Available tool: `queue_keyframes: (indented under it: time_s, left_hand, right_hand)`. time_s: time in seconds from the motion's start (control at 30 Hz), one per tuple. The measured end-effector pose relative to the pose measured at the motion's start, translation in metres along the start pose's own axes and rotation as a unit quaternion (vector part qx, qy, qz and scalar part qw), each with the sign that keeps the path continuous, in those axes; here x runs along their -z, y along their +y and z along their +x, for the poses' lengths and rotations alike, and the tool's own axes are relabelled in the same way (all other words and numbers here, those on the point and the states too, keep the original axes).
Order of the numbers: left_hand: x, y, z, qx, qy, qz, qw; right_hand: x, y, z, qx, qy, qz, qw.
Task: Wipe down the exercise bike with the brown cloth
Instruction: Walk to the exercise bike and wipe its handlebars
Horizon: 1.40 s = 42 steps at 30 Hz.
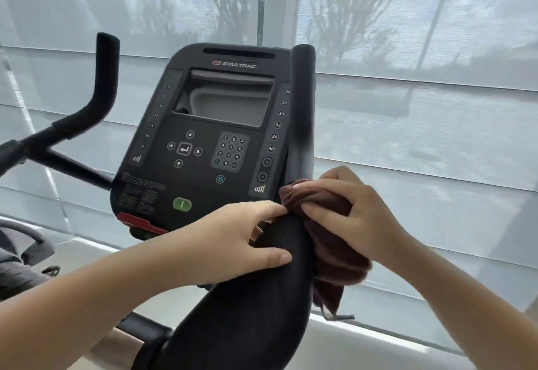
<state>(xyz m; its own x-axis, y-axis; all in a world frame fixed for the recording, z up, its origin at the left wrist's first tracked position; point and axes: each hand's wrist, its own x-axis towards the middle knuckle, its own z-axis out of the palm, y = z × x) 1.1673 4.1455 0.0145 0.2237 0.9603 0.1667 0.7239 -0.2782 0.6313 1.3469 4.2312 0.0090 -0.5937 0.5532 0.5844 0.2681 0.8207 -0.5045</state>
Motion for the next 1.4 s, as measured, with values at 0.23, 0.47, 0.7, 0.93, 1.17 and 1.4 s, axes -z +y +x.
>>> queue_keyframes:
  time_s: [0.23, 0.47, 0.7, 0.93, 1.17, 1.4]
  left_hand:
    - [-0.009, -0.003, -0.009, 0.020, 0.051, -0.052, 0.997]
    - [-0.013, 0.000, -0.014, 0.020, 0.072, -0.011, 0.997]
    - [-0.027, 0.012, -0.023, 0.063, 0.170, 0.049, 0.982]
    - [-0.068, 0.040, -0.024, 0.090, 0.315, 0.143, 0.934]
    - [-0.088, 0.048, -0.018, 0.134, 0.373, 0.152, 0.906]
    - [-0.090, 0.045, -0.018, 0.137, 0.382, 0.138, 0.903]
  right_hand:
    - [-0.009, 0.018, 0.021, -0.063, 0.134, 0.001, 0.989]
    - [-0.009, 0.004, -0.028, -0.024, 0.072, 0.062, 0.995]
    - [-0.005, 0.034, 0.035, 0.053, 0.132, -0.062, 0.988]
    - [-0.014, 0.042, -0.017, 0.143, 0.035, 0.069, 0.987]
    - [0.016, 0.067, 0.046, 0.152, 0.110, -0.026, 0.982]
    - [-0.026, 0.061, -0.011, 0.149, 0.094, 0.110, 0.978]
